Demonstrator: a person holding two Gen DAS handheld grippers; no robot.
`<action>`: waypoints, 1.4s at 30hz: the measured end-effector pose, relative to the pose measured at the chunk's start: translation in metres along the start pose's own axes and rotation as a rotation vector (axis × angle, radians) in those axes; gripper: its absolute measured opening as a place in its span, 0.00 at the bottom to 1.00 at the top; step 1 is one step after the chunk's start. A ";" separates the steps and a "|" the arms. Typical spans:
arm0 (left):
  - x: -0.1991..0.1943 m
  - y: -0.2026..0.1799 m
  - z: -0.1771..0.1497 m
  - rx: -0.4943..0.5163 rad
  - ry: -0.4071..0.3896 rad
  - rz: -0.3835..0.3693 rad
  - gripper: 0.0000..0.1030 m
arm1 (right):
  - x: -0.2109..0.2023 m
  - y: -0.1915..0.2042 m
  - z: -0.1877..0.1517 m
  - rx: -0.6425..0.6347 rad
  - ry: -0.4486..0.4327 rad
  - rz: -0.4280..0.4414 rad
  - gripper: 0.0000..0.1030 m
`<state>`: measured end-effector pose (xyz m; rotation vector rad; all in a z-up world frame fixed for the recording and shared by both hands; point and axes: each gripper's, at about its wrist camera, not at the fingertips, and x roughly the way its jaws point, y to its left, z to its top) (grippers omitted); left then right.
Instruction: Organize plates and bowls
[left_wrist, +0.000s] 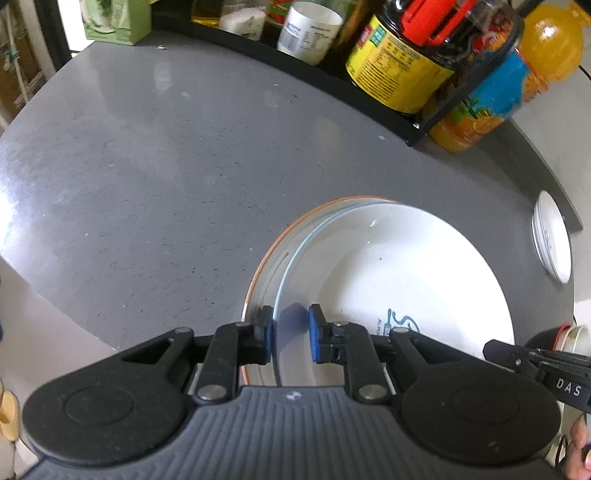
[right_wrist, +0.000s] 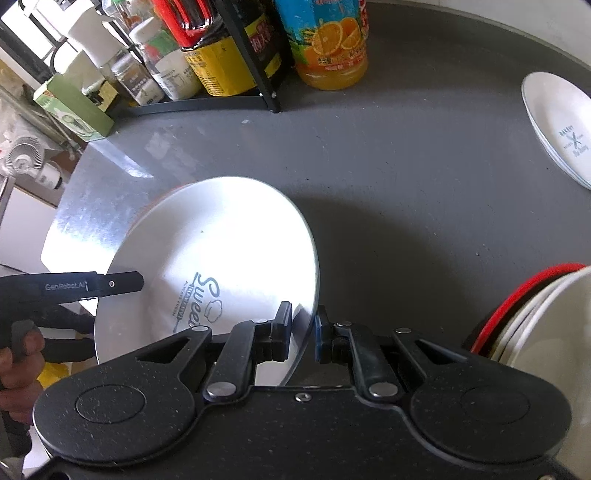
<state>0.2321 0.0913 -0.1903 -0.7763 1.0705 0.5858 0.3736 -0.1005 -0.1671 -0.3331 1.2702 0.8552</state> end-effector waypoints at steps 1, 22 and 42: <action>0.001 0.000 0.000 0.009 0.003 -0.005 0.17 | 0.000 0.000 0.000 0.009 -0.001 -0.004 0.12; 0.015 -0.002 0.014 0.100 0.112 -0.082 0.33 | -0.004 0.003 -0.008 0.096 -0.068 -0.096 0.10; -0.006 -0.008 0.016 0.122 0.092 -0.036 0.49 | 0.011 0.005 -0.006 0.061 -0.038 -0.071 0.12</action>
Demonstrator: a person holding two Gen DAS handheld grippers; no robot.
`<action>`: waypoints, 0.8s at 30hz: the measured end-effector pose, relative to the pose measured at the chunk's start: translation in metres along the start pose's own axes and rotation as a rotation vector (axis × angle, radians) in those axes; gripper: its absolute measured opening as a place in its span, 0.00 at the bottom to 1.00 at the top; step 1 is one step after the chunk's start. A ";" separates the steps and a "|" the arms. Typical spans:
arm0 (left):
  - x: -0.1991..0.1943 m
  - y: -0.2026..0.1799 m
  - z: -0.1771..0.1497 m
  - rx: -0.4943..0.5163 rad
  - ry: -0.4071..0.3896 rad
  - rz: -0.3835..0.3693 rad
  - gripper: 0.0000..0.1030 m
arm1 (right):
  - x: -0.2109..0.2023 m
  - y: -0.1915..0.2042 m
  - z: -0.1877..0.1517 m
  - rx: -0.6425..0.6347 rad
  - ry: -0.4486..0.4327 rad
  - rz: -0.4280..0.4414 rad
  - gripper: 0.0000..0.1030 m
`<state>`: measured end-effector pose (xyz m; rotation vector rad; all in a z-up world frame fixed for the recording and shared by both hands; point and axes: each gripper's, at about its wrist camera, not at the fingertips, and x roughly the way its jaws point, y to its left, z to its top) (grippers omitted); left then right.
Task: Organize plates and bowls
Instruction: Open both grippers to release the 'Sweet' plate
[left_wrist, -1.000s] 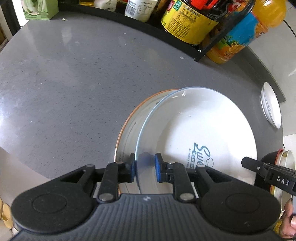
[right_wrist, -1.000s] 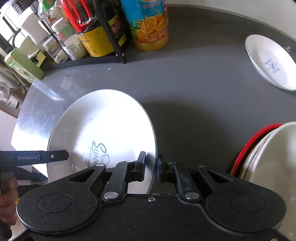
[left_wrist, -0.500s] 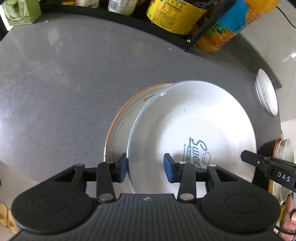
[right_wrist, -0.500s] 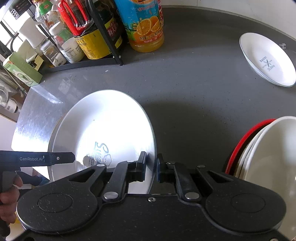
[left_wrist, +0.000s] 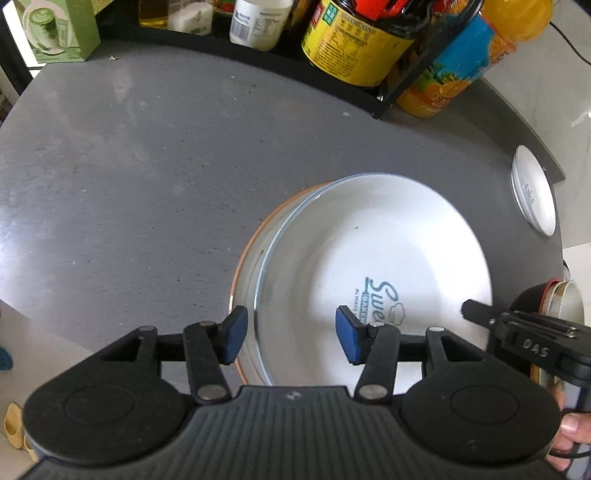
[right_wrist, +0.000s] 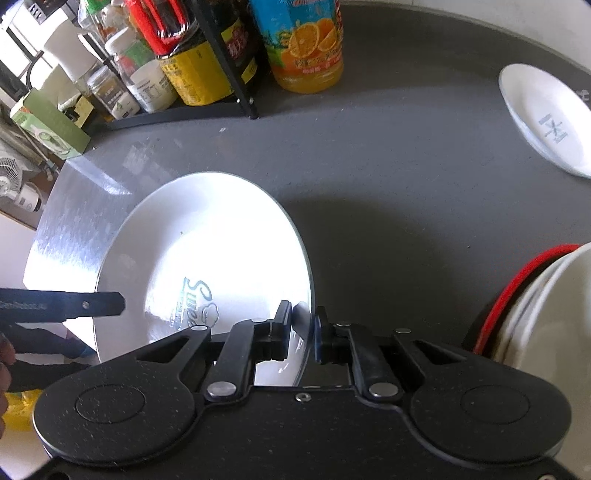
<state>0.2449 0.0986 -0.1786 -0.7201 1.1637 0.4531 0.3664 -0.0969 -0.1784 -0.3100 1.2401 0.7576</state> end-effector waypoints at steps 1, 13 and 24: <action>-0.002 0.001 0.000 -0.002 -0.003 -0.001 0.49 | 0.002 0.001 -0.001 0.002 0.005 0.003 0.12; -0.012 0.007 0.010 0.025 -0.036 0.048 0.49 | 0.006 0.004 0.001 0.036 0.036 0.011 0.17; -0.012 -0.051 0.041 0.165 -0.074 0.009 0.55 | -0.044 -0.028 0.002 0.143 -0.089 0.072 0.22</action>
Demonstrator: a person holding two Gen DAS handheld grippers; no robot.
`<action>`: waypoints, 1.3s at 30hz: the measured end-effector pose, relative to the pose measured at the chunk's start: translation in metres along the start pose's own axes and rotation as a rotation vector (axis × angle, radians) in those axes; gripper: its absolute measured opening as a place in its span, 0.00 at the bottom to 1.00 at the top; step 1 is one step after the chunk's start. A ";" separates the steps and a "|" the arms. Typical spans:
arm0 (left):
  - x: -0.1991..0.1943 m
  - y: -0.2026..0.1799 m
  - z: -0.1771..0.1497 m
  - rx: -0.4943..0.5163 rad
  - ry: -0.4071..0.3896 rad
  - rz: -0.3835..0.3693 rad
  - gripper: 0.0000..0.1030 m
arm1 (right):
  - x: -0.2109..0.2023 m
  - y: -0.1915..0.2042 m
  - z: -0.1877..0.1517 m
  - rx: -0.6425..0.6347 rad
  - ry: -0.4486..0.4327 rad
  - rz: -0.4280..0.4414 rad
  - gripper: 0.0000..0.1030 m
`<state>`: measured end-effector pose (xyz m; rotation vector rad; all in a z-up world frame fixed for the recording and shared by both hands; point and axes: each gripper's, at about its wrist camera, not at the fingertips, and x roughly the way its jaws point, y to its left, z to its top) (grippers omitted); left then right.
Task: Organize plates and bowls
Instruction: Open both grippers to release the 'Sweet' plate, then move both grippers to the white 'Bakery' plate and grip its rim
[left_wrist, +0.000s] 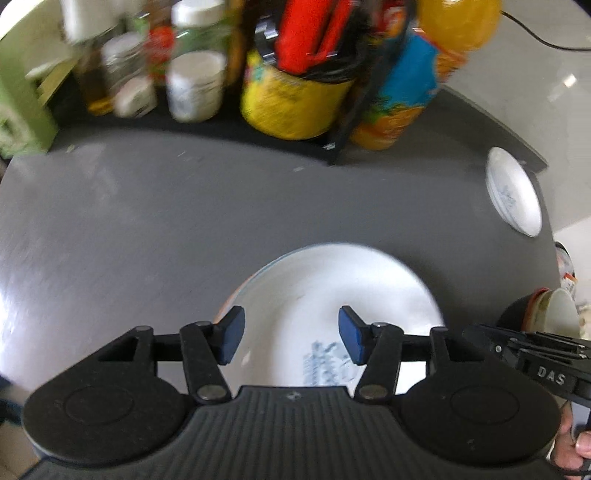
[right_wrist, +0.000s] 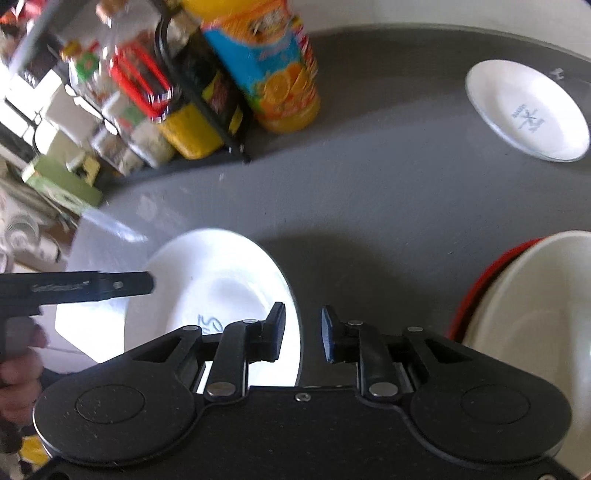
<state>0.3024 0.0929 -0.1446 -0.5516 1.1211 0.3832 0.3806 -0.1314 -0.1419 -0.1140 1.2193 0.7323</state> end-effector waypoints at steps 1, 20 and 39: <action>0.000 -0.007 0.004 0.014 -0.005 -0.007 0.55 | -0.005 -0.004 0.000 0.008 -0.013 -0.002 0.22; 0.020 -0.157 0.037 0.307 -0.014 -0.126 0.58 | -0.102 -0.122 -0.014 0.311 -0.285 -0.081 0.26; 0.053 -0.257 0.050 0.338 -0.064 -0.087 0.58 | -0.110 -0.219 0.014 0.290 -0.333 -0.188 0.53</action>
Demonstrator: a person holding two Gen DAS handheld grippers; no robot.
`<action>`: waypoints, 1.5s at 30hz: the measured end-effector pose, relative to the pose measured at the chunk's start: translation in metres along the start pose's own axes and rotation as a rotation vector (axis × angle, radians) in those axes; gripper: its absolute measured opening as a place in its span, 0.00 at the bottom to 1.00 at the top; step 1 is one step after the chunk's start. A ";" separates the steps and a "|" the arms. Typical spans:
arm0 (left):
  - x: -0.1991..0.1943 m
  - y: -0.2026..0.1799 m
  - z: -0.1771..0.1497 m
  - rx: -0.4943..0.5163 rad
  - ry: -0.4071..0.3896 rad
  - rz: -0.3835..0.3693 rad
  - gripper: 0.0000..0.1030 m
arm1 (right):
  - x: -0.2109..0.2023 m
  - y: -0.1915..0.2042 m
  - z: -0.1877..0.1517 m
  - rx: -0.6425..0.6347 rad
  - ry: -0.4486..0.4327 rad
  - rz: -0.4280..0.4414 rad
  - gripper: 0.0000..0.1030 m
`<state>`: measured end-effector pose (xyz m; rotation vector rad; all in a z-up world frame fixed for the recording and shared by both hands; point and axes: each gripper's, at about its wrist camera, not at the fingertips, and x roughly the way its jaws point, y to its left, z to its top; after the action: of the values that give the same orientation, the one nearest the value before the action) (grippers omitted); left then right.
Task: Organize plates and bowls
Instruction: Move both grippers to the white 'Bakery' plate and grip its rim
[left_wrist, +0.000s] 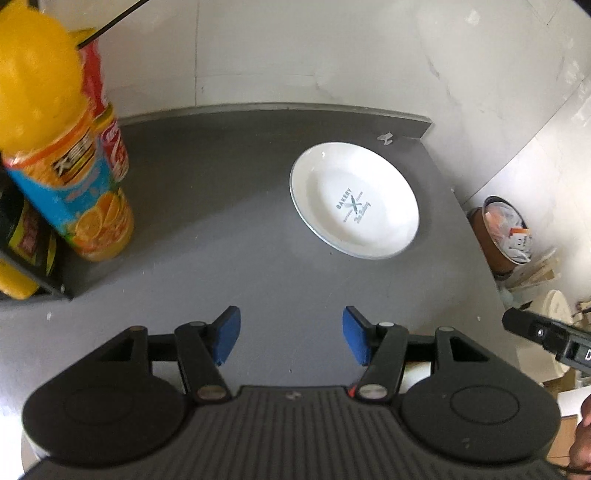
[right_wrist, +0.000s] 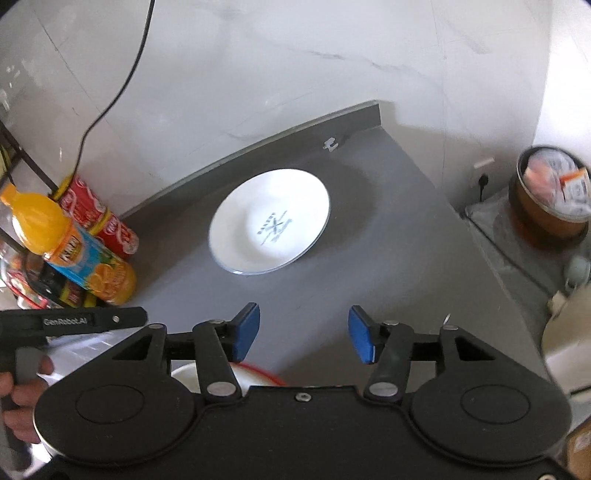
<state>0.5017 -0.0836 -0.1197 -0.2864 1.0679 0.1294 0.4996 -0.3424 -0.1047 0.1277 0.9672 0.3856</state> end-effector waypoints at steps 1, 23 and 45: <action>0.003 -0.002 0.002 -0.002 0.000 0.008 0.58 | 0.004 -0.002 0.004 -0.014 0.003 -0.005 0.54; 0.089 -0.024 0.056 -0.108 -0.031 0.068 0.53 | 0.117 -0.028 0.068 -0.177 0.151 0.103 0.35; 0.144 -0.002 0.090 -0.202 0.021 0.066 0.27 | 0.183 -0.029 0.095 -0.143 0.205 0.080 0.20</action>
<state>0.6471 -0.0640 -0.2051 -0.4353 1.0872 0.2954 0.6779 -0.2942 -0.2009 -0.0036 1.1354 0.5477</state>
